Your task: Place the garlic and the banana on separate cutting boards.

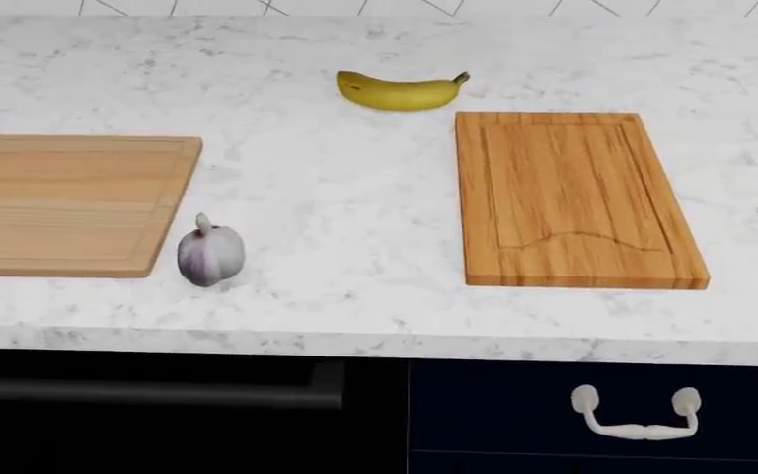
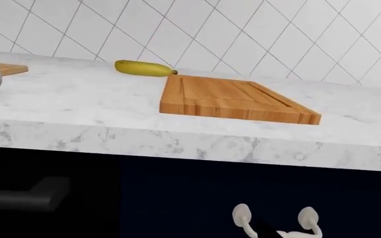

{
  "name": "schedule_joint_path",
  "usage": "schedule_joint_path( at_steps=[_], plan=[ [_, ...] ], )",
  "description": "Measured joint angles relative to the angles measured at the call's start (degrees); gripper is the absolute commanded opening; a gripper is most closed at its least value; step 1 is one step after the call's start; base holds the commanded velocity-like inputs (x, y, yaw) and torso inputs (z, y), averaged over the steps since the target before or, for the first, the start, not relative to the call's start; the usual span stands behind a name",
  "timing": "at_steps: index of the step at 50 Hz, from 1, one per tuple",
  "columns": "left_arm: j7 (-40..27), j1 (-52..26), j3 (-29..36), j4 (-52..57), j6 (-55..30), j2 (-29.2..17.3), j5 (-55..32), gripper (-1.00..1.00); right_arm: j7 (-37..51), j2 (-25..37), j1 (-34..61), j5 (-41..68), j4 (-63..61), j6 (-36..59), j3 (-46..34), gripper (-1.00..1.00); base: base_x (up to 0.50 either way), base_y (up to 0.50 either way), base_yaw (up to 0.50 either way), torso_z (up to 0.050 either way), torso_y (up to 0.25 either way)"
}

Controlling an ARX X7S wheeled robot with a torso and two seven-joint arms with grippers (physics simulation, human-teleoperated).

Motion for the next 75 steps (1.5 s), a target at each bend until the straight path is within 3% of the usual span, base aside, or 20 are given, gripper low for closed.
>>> schedule_joint_path(
  at_steps=[17,34,44,60,67,75],
  plan=[
    [-0.3,0.4,0.0,2.2,-2.7,-1.1,-3.0,1.00,0.4,1.2,-0.3,1.4,-3.2,3.1,-0.2,1.00,0.00,0.00,0.00,0.032,0.000],
    [-4.8,-1.4,-10.8,40.1,-37.9,-12.6,-23.1,1.00,2.6,12.0,-3.0,18.8,-41.5,35.1,16.4,1.00,0.00,0.00,0.00,0.000,0.000],
    [-8.7,-5.5,-15.3,51.9,-52.8,-16.9,-34.2,1.00,6.2,17.4,-5.0,35.9,-52.9,45.7,29.3,1.00,0.11,0.00,0.00,0.000,0.000],
    [-15.3,-7.8,-21.0,58.9,-61.8,-21.3,-49.0,1.00,19.3,33.6,-11.4,49.2,-58.4,37.9,28.3,1.00,0.50,0.00,0.00,0.000,0.000],
    [-18.9,-8.8,-23.2,60.1,-62.6,-24.2,-57.1,1.00,25.8,42.2,-12.9,52.9,-59.0,31.0,25.0,1.00,0.50,0.00,0.00,0.000,0.000],
    [-22.2,-9.3,-23.5,60.5,-61.3,-27.4,-63.9,1.00,29.7,47.5,-13.4,54.9,-58.9,26.6,22.4,1.00,0.50,0.00,0.00,0.000,0.002]
  ],
)
